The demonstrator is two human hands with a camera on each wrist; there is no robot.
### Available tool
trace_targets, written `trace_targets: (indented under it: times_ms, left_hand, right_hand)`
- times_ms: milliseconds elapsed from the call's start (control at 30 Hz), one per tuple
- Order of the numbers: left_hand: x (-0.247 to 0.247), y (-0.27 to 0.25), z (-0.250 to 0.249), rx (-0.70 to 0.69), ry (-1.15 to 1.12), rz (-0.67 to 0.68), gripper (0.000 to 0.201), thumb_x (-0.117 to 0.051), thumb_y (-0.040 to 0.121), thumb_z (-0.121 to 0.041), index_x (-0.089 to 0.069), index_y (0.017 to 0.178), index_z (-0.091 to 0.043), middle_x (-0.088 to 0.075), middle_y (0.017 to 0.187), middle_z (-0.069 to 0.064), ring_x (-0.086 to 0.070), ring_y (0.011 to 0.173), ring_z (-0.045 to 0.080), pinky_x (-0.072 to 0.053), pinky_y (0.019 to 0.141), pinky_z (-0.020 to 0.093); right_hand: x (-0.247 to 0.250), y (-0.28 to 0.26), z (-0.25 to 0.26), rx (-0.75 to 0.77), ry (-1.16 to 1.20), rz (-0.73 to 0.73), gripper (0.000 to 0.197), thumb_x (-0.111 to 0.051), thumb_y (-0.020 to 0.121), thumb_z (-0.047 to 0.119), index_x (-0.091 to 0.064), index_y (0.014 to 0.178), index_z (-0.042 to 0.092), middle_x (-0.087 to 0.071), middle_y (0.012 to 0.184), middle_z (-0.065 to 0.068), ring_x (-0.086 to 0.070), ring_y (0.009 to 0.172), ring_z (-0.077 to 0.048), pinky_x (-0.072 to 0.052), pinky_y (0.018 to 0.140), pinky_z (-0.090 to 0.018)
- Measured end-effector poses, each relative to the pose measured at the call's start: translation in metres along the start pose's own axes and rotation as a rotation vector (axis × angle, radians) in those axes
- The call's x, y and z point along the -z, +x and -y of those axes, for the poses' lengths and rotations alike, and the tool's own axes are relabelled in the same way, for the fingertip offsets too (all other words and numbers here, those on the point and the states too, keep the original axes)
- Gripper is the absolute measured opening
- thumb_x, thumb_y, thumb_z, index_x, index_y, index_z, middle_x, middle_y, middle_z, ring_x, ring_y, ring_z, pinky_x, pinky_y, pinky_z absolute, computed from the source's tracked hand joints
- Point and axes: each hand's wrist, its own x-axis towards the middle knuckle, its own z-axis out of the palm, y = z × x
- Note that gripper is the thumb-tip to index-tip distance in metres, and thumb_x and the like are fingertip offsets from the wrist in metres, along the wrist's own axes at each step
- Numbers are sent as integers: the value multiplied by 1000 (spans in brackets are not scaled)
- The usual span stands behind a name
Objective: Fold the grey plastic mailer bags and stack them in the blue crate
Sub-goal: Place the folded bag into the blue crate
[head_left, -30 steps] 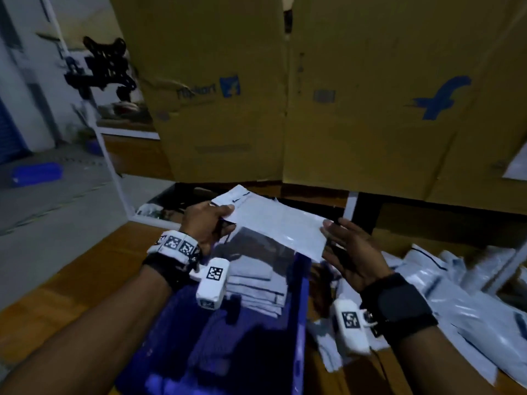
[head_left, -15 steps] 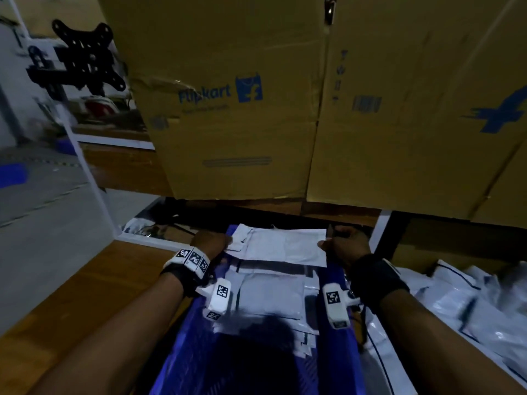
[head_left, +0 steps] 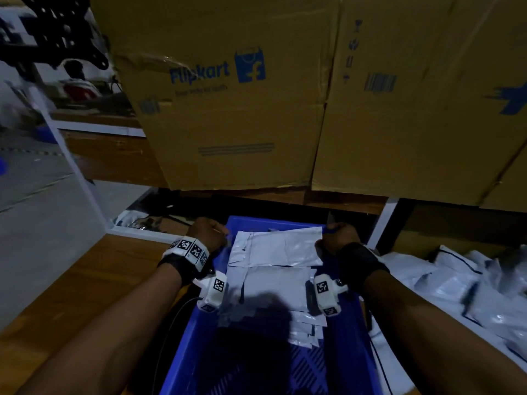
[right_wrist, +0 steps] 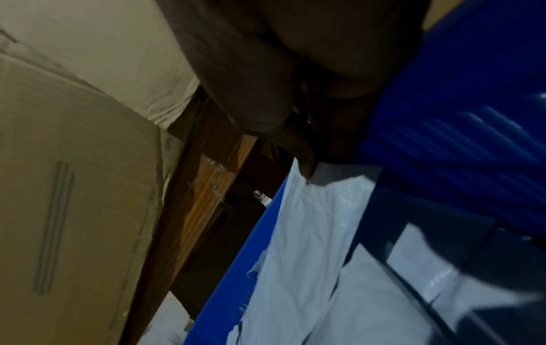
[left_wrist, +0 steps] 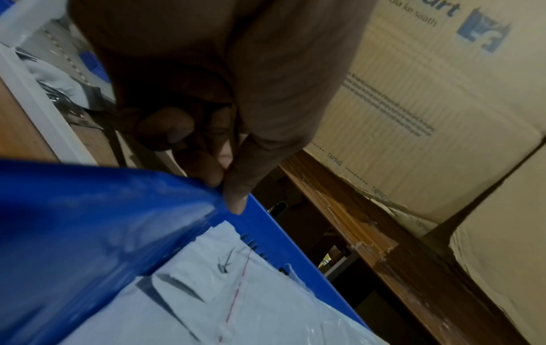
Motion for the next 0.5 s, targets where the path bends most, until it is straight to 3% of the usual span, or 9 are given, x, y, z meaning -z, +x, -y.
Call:
trace_targets:
  times_ms: [100,167,233,300,367,500]
  left_hand:
    - [0,1,1,3,6,20,25,-87,66,4,-73,66,-17,-71,63,2,-66,63,24,-52,62,27]
    - [-1,1,2,3,3,22,25,-89,66,2,-72,68,-17,-70,65,1,-65,64,23,-50,64,26]
    - [-2,2,4,-7,-2,19,26,-89,67,1,-72,67,-18,-69,66,0,-64,65,23,-50,66,27]
    - [-1,2,5,-13,-7,21,26,-89,67,2,-72,67,-17,-68,66,1,-62,63,22,-49,67,27]
    - [0,0,6,-14,-11,31,25,-88,66,3,-72,68,-16,-69,70,3,-61,62,21,-50,67,28]
    - [3,-6,6,-9,-23,20,19,-89,69,-1,-75,73,-14,-71,74,5,-63,61,21,-48,60,24]
  right_hand:
    - [-6,-5,6,-26,-43,18,35,-71,88,13,-68,123,7,-69,121,-16,-66,113,-33,-50,84,-33]
    - [-8,-8,9,-39,-85,33,40,-71,87,15,-66,126,6,-71,114,-14,-67,108,-33,-55,85,-36]
    - [-8,-9,11,-44,-175,32,57,-74,86,20,-55,139,9,-69,95,-8,-68,98,-32,-58,83,-38]
    - [-9,-11,12,-34,-252,36,71,-76,86,25,-44,149,14,-68,99,-8,-68,102,-33,-58,89,-41]
    - [-8,-16,16,-23,-283,45,65,-75,88,25,-47,145,12,-68,114,-14,-66,110,-35,-56,94,-42]
    - [-4,-26,20,4,-329,40,37,-72,92,22,-61,123,5,-62,100,-11,-66,109,-34,-54,86,-38]
